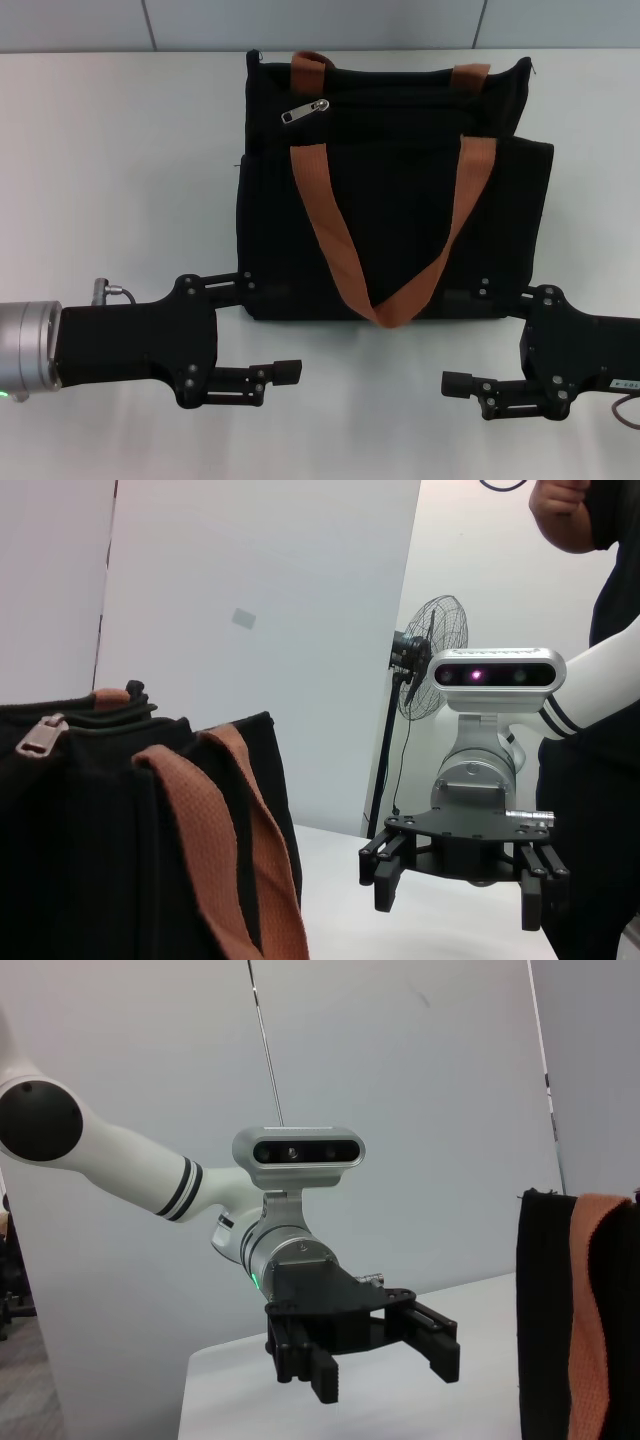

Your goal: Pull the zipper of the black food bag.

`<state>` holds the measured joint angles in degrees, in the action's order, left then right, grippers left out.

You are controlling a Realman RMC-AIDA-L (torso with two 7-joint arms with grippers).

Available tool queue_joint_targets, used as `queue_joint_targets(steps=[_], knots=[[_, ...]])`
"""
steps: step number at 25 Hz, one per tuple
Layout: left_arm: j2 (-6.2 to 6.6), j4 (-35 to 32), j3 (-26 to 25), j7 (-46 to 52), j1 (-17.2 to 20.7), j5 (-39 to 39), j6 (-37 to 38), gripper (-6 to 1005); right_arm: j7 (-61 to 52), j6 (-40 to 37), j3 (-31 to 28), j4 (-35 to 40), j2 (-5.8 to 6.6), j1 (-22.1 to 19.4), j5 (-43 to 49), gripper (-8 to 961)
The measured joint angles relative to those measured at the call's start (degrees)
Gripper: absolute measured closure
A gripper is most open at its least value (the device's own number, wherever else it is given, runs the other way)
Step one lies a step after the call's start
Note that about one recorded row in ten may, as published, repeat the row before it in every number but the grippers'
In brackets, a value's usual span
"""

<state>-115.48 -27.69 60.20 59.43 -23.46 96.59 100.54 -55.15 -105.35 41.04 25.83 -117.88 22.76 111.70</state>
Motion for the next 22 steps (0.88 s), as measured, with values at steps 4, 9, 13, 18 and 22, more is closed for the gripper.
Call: queue_joint_targets(steps=[4, 9, 13, 18, 22], knots=[[0.0, 0.0, 0.0, 0.0, 0.0, 0.0, -0.1, 227, 0.0, -0.1, 0.0, 0.0, 0.0, 0.0, 0.0, 127], [0.0, 0.0, 0.0, 0.0, 0.0, 0.0, -0.2, 240, 0.0, -0.1, 0.0, 0.0, 0.02, 0.0, 0.0, 126], [0.0, 0.0, 0.0, 0.0, 0.0, 0.0, -0.2, 250, 0.0, -0.1, -0.1, 0.0, 0.11, 0.0, 0.0, 126], [0.0, -0.1, 0.0, 0.0, 0.0, 0.0, -0.2, 263, 0.0, -0.1, -0.2, 0.0, 0.19, 0.0, 0.0, 126], [0.0, -0.2, -0.5, 0.0, -0.1, -0.2, -0.1, 274, 0.0, -0.1, -0.3, 0.0, 0.2, 0.0, 0.0, 127]])
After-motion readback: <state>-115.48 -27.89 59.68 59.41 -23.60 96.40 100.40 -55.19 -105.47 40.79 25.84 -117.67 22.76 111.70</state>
